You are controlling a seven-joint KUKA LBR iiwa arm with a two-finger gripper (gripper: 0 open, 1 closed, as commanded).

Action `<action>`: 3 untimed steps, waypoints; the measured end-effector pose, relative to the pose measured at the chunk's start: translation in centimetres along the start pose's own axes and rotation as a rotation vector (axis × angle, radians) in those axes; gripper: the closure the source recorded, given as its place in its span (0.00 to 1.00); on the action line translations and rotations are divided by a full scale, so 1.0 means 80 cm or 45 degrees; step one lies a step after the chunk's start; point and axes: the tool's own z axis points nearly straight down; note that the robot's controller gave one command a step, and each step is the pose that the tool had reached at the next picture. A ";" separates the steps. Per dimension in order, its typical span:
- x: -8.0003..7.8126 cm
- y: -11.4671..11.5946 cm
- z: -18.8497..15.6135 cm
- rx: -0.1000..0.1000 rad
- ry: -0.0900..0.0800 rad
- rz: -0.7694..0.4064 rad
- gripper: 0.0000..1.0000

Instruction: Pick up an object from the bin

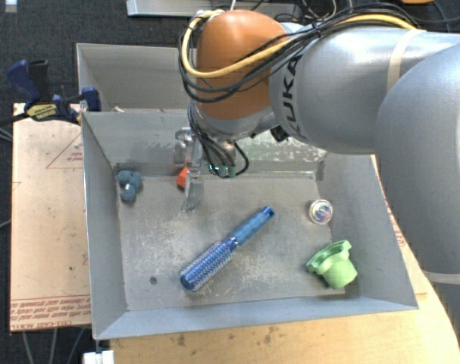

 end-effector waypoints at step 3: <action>0.143 -0.148 0.163 -0.001 -0.008 -0.168 1.00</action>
Offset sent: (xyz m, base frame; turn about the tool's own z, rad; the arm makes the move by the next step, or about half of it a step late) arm -0.0139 -0.1031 -0.0849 0.1091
